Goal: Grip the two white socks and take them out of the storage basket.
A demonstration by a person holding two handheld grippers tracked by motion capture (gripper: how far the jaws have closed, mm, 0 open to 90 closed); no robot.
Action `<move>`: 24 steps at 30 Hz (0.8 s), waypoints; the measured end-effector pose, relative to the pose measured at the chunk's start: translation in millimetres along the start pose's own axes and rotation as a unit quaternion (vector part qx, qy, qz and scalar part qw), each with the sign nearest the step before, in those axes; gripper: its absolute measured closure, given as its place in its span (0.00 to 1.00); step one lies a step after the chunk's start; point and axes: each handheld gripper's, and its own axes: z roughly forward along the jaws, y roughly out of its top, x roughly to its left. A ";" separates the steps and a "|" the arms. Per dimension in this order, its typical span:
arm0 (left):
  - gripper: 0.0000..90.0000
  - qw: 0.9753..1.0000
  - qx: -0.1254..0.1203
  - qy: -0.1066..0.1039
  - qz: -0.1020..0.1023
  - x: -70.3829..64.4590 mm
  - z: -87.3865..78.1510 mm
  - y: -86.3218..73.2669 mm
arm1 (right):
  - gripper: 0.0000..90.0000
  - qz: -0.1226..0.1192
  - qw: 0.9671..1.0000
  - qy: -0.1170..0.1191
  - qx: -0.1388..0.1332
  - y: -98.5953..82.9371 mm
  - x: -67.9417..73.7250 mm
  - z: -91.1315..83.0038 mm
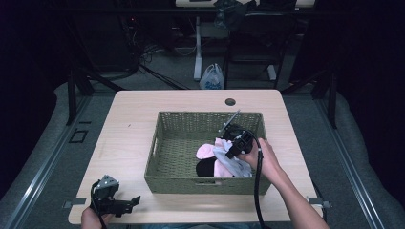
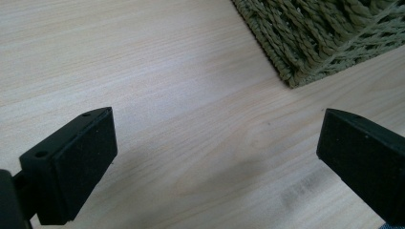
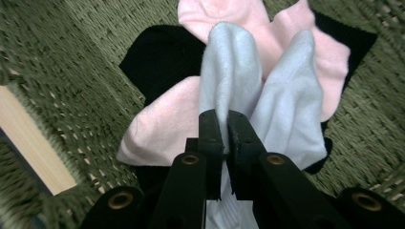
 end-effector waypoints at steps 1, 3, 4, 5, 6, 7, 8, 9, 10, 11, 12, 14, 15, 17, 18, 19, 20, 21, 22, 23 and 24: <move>0.00 1.000 0.000 0.000 -0.001 0.2 0.0 0.0 | 0.95 0.003 1.000 0.006 -0.005 -0.2 -0.2 -3.8; 0.00 1.000 0.000 0.001 -0.002 0.6 -0.2 0.0 | 0.96 0.001 1.000 0.006 -0.006 -0.2 -0.4 -9.7; 0.00 1.000 0.000 0.002 -0.003 0.7 -0.3 0.0 | 0.96 0.002 1.000 0.007 -0.012 -0.5 -0.2 -13.8; 0.00 1.000 0.000 0.002 -0.003 0.9 -0.3 0.0 | 0.96 0.005 1.000 0.009 -0.018 -0.7 0.1 -17.0; 0.00 1.000 -0.002 0.003 -0.004 0.8 -0.1 0.0 | 0.96 0.000 1.000 0.010 -0.016 -0.1 -0.5 -21.5; 0.00 1.000 -0.002 0.003 -0.004 0.9 -0.2 0.0 | 0.96 0.005 1.000 0.012 -0.024 -0.5 0.1 -23.3; 0.00 1.000 -0.001 0.003 -0.004 0.9 -0.3 0.0 | 0.96 0.000 1.000 0.009 -0.019 0.3 -0.1 -27.7; 0.00 1.000 -0.001 0.003 -0.004 0.9 -0.3 0.0 | 0.96 0.000 1.000 0.012 -0.025 0.5 0.0 -31.2; 0.00 1.000 -0.001 0.003 -0.004 0.9 -0.2 0.0 | 0.96 0.005 0.999 0.018 -0.034 0.5 0.6 -33.5; 0.00 1.000 -0.001 0.002 -0.004 1.1 -0.1 0.0 | 0.96 0.002 0.999 0.019 -0.033 1.5 0.6 -37.9; 0.00 1.000 -0.001 0.002 -0.005 1.2 -0.1 -0.1 | 0.96 0.000 0.999 0.019 -0.036 2.3 0.9 -40.8; 0.00 1.000 -0.001 0.003 -0.004 1.2 -0.2 -0.1 | 0.96 -0.003 0.999 0.019 -0.039 4.0 2.3 -46.2; 0.00 1.000 -0.001 0.002 -0.004 1.3 -0.2 -0.1 | 0.96 -0.003 0.999 0.019 -0.039 4.0 2.3 -46.2; 0.00 1.000 -0.001 0.003 -0.004 1.3 -0.3 0.0 | 0.96 -0.006 0.999 0.020 -0.040 6.7 2.9 -52.4; 0.00 1.000 -0.001 0.004 -0.004 1.1 -0.3 0.0 | 0.96 -0.006 0.999 0.019 -0.043 7.9 3.3 -54.5; 0.00 1.000 0.000 0.002 -0.004 1.3 -0.1 -0.1 | 0.96 -0.007 0.999 0.019 -0.042 10.4 3.8 -57.4; 0.00 1.000 0.001 0.002 -0.004 1.6 -0.2 0.0 | 0.96 -0.011 0.999 0.017 -0.039 12.1 3.8 -59.4; 0.00 1.000 0.002 0.001 -0.004 1.8 -0.2 0.0 | 0.96 -0.009 0.999 0.014 -0.042 13.0 4.5 -60.3; 0.00 1.000 0.001 0.002 -0.004 1.8 -0.2 0.0 | 0.96 -0.011 0.999 0.012 -0.042 14.8 4.8 -63.1; 0.00 1.000 0.001 0.002 -0.004 1.7 0.0 -0.2 | 0.96 -0.013 0.999 0.013 -0.041 16.4 4.7 -65.6; 0.00 1.000 0.001 0.001 -0.004 1.6 -0.2 -0.1 | 0.96 -0.012 0.999 0.011 -0.044 17.6 4.8 -68.2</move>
